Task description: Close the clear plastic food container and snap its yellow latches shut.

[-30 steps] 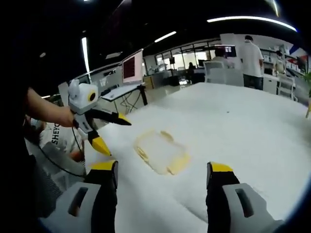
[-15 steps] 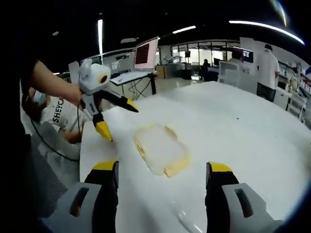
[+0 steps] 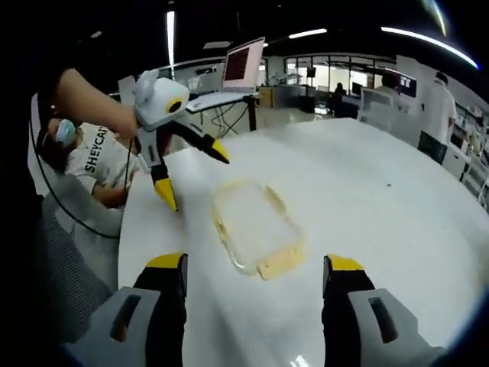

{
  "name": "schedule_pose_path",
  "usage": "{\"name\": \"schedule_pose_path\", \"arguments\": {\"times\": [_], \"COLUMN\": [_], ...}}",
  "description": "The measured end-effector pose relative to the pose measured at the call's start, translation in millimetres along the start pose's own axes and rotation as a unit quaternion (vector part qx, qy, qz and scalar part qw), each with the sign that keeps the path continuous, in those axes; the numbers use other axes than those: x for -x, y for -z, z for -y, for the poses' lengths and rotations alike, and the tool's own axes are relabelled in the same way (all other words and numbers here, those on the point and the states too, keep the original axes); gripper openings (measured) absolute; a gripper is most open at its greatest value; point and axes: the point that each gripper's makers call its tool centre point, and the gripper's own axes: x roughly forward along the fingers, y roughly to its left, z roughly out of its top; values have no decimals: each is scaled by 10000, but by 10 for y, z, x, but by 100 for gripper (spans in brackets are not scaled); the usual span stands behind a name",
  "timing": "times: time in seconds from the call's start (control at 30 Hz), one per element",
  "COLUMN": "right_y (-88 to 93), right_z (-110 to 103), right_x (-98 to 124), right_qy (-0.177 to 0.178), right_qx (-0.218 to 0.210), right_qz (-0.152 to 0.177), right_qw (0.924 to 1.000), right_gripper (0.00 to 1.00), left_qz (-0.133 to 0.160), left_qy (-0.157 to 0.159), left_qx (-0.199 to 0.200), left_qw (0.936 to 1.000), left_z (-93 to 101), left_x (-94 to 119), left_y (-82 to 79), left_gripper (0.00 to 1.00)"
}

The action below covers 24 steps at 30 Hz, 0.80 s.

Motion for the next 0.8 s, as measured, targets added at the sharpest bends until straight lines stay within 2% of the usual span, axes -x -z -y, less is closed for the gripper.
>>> {"name": "schedule_pose_path", "arguments": {"times": [0.23, 0.3, 0.47, 0.53, 0.57, 0.6, 0.8], "right_y": [60, 57, 18, 4, 6, 7, 23], "right_z": [81, 90, 121, 142, 135, 142, 227], "right_x": [-86, -109, -205, -244, -266, -279, -365], "right_qy": [-37, -53, -155, -163, -240, -255, -252], "right_qx": [34, 76, 379, 527, 529, 553, 745], "right_qz": [-235, -275, -454, -473, -536, -574, -784], "right_qw": [9997, 9996, 9981, 9974, 9969, 9965, 9938], "right_gripper": [70, 69, 68, 72, 71, 69, 67], "left_qz": [-143, -173, -322, -438, -585, -644, -789], "left_qy": [146, 266, 303, 319, 330, 345, 531], "left_qx": [-11, 184, -37, -121, -410, -520, -651], "left_qw": [9998, 9993, 9990, 9985, 9969, 9960, 9933], "left_z": [-113, -133, -233, -268, -296, -299, -341], "left_x": [-20, -6, -16, -37, -47, -57, -118], "left_y": [68, 92, 154, 190, 231, 247, 278], "left_gripper": [79, 79, 79, 79, 80, 80, 78]}}
